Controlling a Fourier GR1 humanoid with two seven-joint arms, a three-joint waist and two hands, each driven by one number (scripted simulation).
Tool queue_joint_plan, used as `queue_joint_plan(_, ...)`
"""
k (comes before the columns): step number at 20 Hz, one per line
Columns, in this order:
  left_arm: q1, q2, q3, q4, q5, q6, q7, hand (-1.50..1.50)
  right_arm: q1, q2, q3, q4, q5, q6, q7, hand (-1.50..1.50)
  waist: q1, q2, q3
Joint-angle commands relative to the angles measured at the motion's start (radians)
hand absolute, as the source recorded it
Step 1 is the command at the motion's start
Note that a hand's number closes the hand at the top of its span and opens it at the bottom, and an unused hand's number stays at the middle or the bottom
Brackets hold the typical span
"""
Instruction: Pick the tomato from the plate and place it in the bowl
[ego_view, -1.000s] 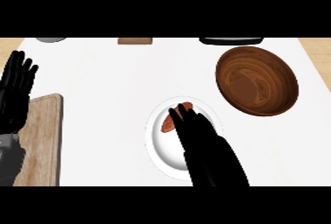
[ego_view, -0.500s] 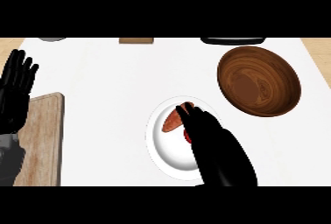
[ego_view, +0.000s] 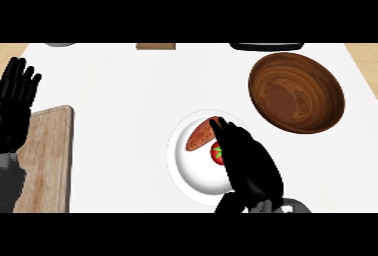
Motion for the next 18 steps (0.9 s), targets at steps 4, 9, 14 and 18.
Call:
queue_joint_plan(4,0.004,-0.009,0.034,0.034,-0.006,-0.040,-0.034,0.00,0.107,-0.032,-0.026,0.016,0.061,-0.001,-0.038,-1.50,-0.004,0.000,0.000)
queue_joint_plan(9,0.019,-0.041,0.026,-0.054,-0.033,-0.025,0.047,0.00,0.106,0.044,-0.021,0.049,0.117,0.001,-0.081,-1.50,0.000,-0.001,0.001)
queue_joint_plan(14,-0.086,-0.035,0.039,0.010,-0.063,-0.010,0.069,0.00,0.086,0.034,-0.051,0.222,0.168,-0.110,-0.268,-1.50,0.000,0.001,0.001)
queue_joint_plan(18,-0.030,-0.072,0.016,-0.049,-0.094,-0.006,0.069,0.00,0.024,0.056,-0.133,0.240,0.148,-0.019,-0.238,-1.50,0.003,0.000,0.001)
